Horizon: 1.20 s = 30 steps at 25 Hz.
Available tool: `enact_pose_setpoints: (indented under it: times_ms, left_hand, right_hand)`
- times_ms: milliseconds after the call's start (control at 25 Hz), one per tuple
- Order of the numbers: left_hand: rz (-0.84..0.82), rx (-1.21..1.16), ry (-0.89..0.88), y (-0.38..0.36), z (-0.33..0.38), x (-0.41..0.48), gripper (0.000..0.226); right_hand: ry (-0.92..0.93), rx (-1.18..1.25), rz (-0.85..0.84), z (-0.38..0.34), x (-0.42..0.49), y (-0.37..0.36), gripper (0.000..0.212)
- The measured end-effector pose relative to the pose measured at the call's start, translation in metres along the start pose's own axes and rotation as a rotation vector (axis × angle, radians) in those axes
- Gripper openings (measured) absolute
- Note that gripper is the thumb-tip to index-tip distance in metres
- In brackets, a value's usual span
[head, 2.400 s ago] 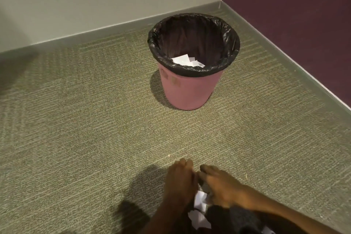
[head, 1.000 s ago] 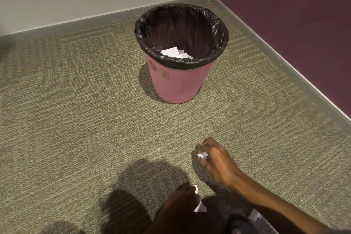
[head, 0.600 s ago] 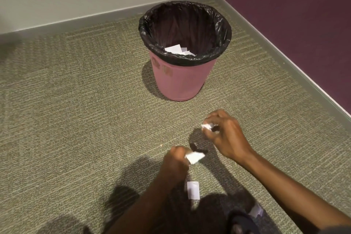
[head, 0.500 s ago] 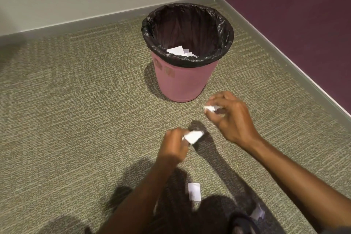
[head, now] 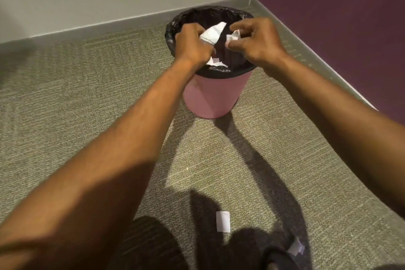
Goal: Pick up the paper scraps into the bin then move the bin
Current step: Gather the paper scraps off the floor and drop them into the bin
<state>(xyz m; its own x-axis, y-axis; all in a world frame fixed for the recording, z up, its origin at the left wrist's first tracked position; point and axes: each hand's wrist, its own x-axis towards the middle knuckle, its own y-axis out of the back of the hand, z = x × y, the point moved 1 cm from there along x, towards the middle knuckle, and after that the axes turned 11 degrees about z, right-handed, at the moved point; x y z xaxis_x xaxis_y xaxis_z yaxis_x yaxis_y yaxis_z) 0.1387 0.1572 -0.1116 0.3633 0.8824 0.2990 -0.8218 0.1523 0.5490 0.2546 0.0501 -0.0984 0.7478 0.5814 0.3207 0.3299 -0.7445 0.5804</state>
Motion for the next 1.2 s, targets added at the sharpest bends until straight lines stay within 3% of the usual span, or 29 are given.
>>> enact_pose_setpoints:
  times_ms: [80,160,320,520,600,680,840,880,960,1080,1200]
  left_hand:
    - [-0.035,0.051,0.006,0.000,0.002,0.003,0.042]
    - [-0.006,-0.018,-0.036,0.006,-0.005,-0.016,0.043]
    - [0.055,-0.105,-0.034,0.012,-0.054,-0.107,0.015]
    - [-0.347,-0.003,-0.091,-0.011,-0.118,-0.222,0.013]
    - [-0.578,0.065,-0.221,-0.018,-0.135,-0.259,0.021]
    - [-0.801,0.169,-0.434,-0.021,-0.148,-0.294,0.041]
    - [-0.879,0.383,-0.663,-0.026,-0.172,-0.338,0.041]
    - [-0.884,0.400,-0.704,-0.028,-0.175,-0.342,0.040]
    - [-0.927,0.380,-0.708,-0.027,-0.176,-0.345,0.034]
    - [-0.969,0.366,-0.686,-0.031,-0.174,-0.342,0.029]
    - [-1.054,0.424,-0.644,-0.031,-0.166,-0.336,0.024]
  right_hand:
    - [-0.029,-0.068,-0.058,0.004,0.007,-0.004,0.046]
    - [-0.013,-0.052,-0.034,0.004,0.000,-0.001,0.036]
    - [0.006,-0.012,-0.102,0.017,-0.054,0.015,0.014]
    - [-0.101,0.044,-0.182,0.052,-0.125,0.046,0.009]
    - [-0.161,0.031,-0.272,0.068,-0.148,0.052,0.005]
    - [-0.200,-0.142,-0.468,0.098,-0.177,0.050,0.009]
    - [-0.413,-0.692,-0.778,0.192,-0.258,0.049,0.010]
    - [-0.471,-0.769,-0.828,0.214,-0.281,0.051,0.021]
    - [-0.592,-0.814,-0.903,0.248,-0.318,0.056,0.043]
    - [-0.694,-0.787,-0.864,0.257,-0.349,0.064,0.053]
    - [-0.684,-0.698,-0.752,0.250,-0.358,0.066,0.038]
